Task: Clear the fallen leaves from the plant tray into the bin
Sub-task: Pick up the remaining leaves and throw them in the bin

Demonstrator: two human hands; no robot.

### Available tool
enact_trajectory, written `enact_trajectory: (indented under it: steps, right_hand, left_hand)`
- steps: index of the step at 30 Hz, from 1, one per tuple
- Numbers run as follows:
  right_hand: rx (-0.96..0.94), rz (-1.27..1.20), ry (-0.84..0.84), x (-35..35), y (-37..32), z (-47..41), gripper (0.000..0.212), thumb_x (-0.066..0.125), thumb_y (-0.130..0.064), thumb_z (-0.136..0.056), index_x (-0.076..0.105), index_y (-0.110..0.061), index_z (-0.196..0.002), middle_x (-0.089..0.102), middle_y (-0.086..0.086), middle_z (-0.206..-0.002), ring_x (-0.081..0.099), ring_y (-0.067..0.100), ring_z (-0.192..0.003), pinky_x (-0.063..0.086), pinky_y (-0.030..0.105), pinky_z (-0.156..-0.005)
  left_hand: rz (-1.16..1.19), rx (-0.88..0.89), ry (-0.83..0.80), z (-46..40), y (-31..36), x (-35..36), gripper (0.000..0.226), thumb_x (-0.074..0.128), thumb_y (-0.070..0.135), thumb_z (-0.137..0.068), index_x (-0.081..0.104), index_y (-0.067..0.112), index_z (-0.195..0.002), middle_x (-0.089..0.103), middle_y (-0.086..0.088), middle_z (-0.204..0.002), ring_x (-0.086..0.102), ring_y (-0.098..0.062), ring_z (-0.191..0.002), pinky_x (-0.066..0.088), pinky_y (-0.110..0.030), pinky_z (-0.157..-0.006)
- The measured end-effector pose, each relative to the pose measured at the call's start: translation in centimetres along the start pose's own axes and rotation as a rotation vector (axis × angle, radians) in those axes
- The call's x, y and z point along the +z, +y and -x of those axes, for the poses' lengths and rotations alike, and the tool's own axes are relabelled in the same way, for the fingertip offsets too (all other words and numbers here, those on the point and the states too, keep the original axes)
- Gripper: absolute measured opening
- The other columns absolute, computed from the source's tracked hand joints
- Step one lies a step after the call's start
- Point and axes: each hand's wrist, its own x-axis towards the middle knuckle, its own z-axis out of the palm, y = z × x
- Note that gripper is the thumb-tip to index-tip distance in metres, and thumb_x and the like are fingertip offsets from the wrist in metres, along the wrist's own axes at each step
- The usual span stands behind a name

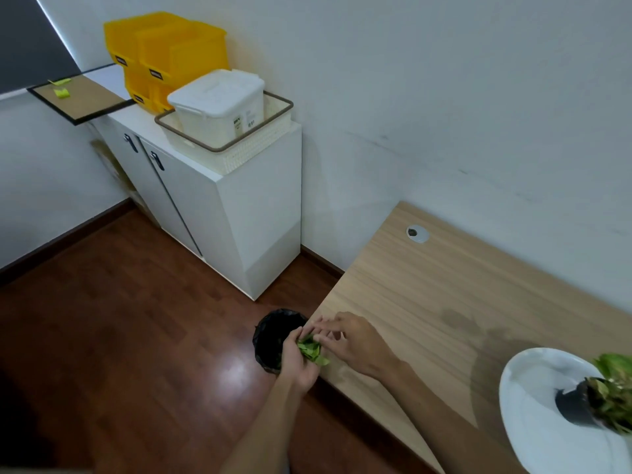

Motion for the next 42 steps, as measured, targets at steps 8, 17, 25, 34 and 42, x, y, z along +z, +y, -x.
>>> enact_trajectory:
  steps: [8,17,25,34,42]
  right_hand:
    - [-0.058,0.166,0.031,2.8,2.5,-2.9,0.038,0.048,-0.047,-0.096,0.057,-0.035,-0.13,0.06,-0.011,-0.115,0.053,0.005,-0.105,0.045,0.022,-0.091]
    - [-0.124,0.433,-0.206,8.7,4.0,-7.4,0.067,0.025,-0.081,-0.086,0.056,-0.043,-0.131,0.057,-0.011,-0.133,0.037,0.012,-0.137,0.008,0.047,-0.123]
    - [-0.222,0.496,-0.032,9.9,5.8,-10.7,0.062,0.033,-0.079,-0.088,0.069,-0.033,-0.064,0.062,-0.016,-0.068,0.043,0.007,-0.074,0.035,0.033,-0.081]
    - [-0.202,0.419,-0.076,10.6,7.5,-11.1,0.062,0.035,-0.078,-0.088,0.072,-0.031,-0.069,0.061,-0.011,-0.068,0.043,0.012,-0.075,0.036,0.034,-0.085]
    - [-0.229,0.363,-0.027,11.0,8.0,-11.0,0.059,0.042,-0.07,-0.09,0.076,-0.027,-0.07,0.065,-0.009,-0.065,0.048,0.012,-0.071,0.039,0.035,-0.08]
  left_hand:
    - [0.127,0.117,-0.011,0.4,3.6,-3.8,0.045,0.029,0.017,-0.099,0.06,-0.01,-0.118,0.065,-0.027,-0.121,0.059,-0.034,-0.118,0.041,-0.044,-0.108]
    - [0.182,0.181,0.056,-1.1,9.8,-8.9,0.045,0.028,0.016,-0.1,0.061,-0.011,-0.116,0.068,-0.026,-0.117,0.062,-0.034,-0.115,0.045,-0.044,-0.102]
    - [0.149,0.153,0.108,-6.5,12.8,-11.1,0.047,0.026,0.018,-0.1,0.061,-0.01,-0.114,0.064,-0.026,-0.122,0.06,-0.033,-0.116,0.039,-0.044,-0.112]
    - [0.076,0.063,0.224,-16.3,12.7,-11.2,0.048,0.023,0.019,-0.101,0.045,-0.006,-0.136,0.044,-0.023,-0.148,0.043,-0.032,-0.137,0.039,-0.042,-0.11]
    - [-0.046,0.031,0.367,-24.0,12.6,-14.4,0.048,0.019,0.02,-0.103,0.051,-0.007,-0.126,0.047,-0.025,-0.145,0.048,-0.035,-0.133,0.039,-0.042,-0.113]
